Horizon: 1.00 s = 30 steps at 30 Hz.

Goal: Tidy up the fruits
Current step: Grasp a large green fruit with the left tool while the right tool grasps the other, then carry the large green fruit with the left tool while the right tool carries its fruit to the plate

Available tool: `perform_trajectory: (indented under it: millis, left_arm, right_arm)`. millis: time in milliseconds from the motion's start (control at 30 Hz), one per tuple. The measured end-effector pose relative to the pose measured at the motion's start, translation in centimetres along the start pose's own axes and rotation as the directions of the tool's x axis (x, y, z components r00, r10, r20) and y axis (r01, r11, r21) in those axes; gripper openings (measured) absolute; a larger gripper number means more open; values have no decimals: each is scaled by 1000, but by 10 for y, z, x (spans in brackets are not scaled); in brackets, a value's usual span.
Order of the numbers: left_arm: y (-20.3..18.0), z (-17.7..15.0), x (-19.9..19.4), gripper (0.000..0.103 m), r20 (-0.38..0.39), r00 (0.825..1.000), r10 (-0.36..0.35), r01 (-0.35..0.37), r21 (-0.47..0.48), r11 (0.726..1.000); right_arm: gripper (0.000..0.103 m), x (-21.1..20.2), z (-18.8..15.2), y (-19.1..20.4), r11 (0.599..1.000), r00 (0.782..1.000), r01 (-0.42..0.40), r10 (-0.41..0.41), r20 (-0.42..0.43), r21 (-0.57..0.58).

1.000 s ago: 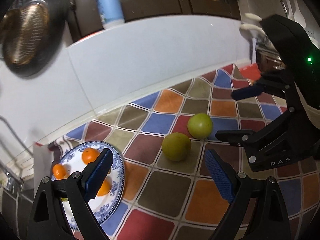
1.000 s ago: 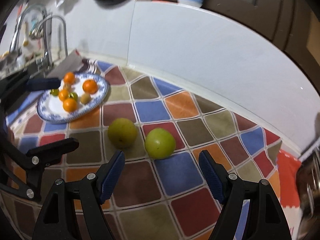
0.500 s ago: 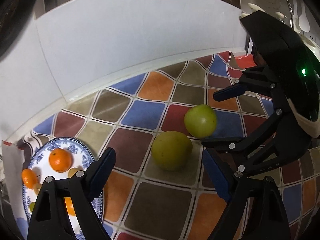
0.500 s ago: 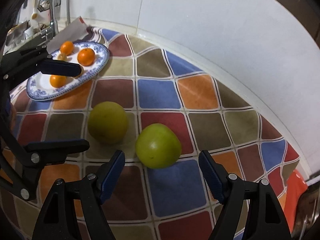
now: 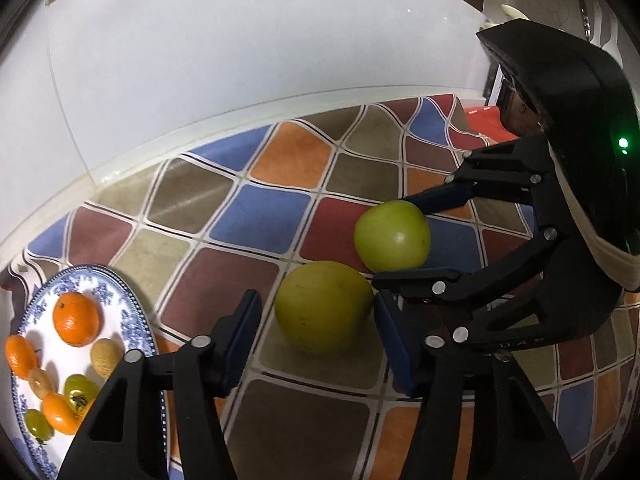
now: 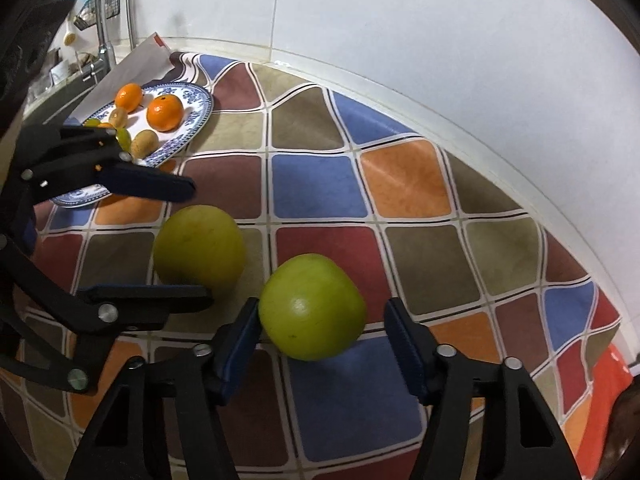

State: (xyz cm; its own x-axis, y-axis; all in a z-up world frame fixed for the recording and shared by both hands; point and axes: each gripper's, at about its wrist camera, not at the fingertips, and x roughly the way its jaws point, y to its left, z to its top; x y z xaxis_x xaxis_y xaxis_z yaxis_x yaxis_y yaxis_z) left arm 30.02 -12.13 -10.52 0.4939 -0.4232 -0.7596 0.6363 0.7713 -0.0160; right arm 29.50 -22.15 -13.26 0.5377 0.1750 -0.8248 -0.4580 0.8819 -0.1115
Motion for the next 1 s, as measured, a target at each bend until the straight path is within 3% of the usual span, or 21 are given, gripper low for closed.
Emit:
perform_trajectory:
  millis: [33,433,1000]
  left_arm:
    - [0,0,0,50,-3,1000,-8,8,-6,1000]
    - [-10,-6,-11,50,19,999,43,-42,-55,998]
    - [-27,-33,-99,50,155,975,159,-132,-168,977]
  right_arm:
    - [51,0,-1,1,1000,1000,-11,11,2,4]
    - [51,-19,-19,-7,981,998,6,-18,57,196]
    - [51,-100,-35,24,944,976,-5,-68,209,329]
